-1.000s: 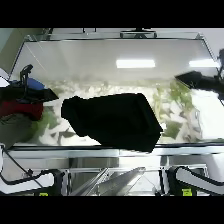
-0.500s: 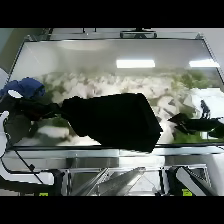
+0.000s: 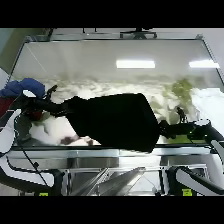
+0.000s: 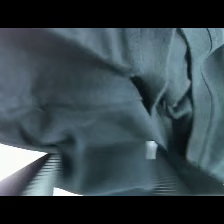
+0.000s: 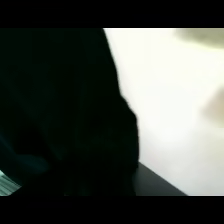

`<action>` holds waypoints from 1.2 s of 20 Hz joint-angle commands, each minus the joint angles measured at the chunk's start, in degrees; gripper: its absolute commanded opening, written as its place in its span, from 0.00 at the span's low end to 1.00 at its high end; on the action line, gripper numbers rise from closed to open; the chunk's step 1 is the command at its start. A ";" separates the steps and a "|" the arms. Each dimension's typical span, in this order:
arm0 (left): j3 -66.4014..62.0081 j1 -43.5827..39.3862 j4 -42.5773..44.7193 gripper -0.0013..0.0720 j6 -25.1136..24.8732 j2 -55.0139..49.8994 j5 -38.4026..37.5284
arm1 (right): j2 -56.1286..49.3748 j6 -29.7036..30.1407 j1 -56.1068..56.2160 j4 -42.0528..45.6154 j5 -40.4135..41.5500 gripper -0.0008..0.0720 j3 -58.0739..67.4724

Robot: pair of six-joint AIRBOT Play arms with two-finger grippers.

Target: Fold the shirts.

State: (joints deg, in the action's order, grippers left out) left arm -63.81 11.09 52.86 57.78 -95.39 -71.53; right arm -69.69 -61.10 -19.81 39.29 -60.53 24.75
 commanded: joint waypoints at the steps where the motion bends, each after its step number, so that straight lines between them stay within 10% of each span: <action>1: -0.02 -1.53 -0.09 0.33 -0.31 0.85 -0.09 | -1.86 5.81 2.01 -7.21 0.74 0.40 2.23; 3: -0.02 -1.27 -0.04 0.02 -0.39 2.71 0.02 | -1.75 5.75 2.01 -6.78 0.70 0.17 6.86; 6: -0.02 0.68 -0.63 0.02 -0.31 6.99 0.20 | -1.75 4.72 2.03 -6.80 -0.39 0.04 15.02; 17: -17.18 4.17 -8.17 0.04 1.25 33.92 -1.55 | 5.05 0.81 1.99 -7.02 -11.78 0.04 44.52; 24: -28.87 4.17 -8.59 0.04 1.27 48.65 -0.28 | 21.24 3.82 2.01 -6.60 -3.85 0.04 59.67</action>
State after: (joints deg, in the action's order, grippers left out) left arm -89.36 15.20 44.45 59.07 -51.96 -73.01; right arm -54.70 -59.37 -17.80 32.27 -69.52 78.87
